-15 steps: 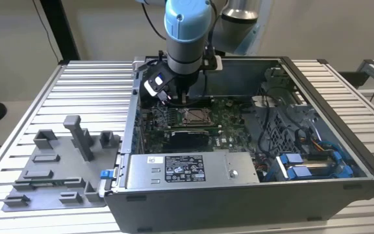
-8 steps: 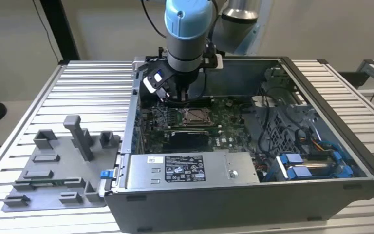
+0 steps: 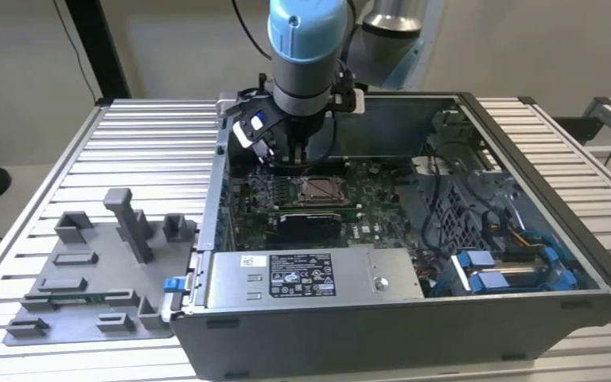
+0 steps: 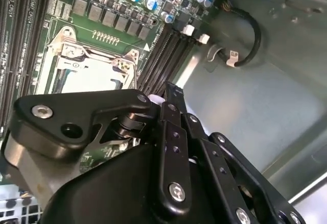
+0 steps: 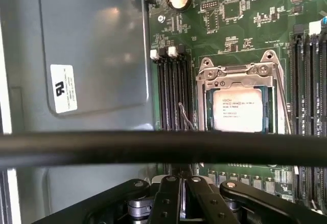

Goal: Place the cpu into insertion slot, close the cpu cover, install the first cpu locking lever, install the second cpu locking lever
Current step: 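Install the first cpu locking lever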

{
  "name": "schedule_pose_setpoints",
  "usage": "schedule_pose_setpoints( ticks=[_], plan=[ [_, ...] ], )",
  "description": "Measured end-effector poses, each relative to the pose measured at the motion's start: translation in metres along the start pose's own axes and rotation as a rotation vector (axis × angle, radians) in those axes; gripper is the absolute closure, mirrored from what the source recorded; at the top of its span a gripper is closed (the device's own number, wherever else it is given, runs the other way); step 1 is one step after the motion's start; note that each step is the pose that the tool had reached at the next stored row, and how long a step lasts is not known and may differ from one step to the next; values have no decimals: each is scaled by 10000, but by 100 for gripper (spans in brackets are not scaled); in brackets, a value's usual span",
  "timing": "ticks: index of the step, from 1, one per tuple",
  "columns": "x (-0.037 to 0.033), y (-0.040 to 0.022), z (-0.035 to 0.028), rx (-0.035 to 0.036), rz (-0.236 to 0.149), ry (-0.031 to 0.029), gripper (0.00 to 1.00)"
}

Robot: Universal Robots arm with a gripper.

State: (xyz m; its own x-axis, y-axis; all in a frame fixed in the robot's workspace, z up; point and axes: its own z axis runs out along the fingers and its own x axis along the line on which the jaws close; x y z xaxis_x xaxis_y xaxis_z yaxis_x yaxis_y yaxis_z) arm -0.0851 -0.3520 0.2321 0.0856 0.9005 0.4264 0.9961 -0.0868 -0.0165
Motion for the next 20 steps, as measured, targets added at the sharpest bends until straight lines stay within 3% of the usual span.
schedule_pose_setpoints(
  ticks=[1,2,7,9,10,11,14,15,18,20],
  plan=[
    [0,-1,0,3,-9,23,100],
    [1,0,0,60,-136,30,100],
    [4,-1,-9,437,-950,22,100],
    [4,-1,-9,531,-1279,18,100],
    [2,-2,-12,536,-1422,14,100],
    [1,-2,-12,473,-1537,14,100],
    [0,-1,-12,64,-1930,-12,100],
    [0,-1,-12,-9,-2094,-9,100],
    [0,-1,-11,127,-2620,6,100],
    [0,-1,-11,254,-2964,17,100]
  ],
)
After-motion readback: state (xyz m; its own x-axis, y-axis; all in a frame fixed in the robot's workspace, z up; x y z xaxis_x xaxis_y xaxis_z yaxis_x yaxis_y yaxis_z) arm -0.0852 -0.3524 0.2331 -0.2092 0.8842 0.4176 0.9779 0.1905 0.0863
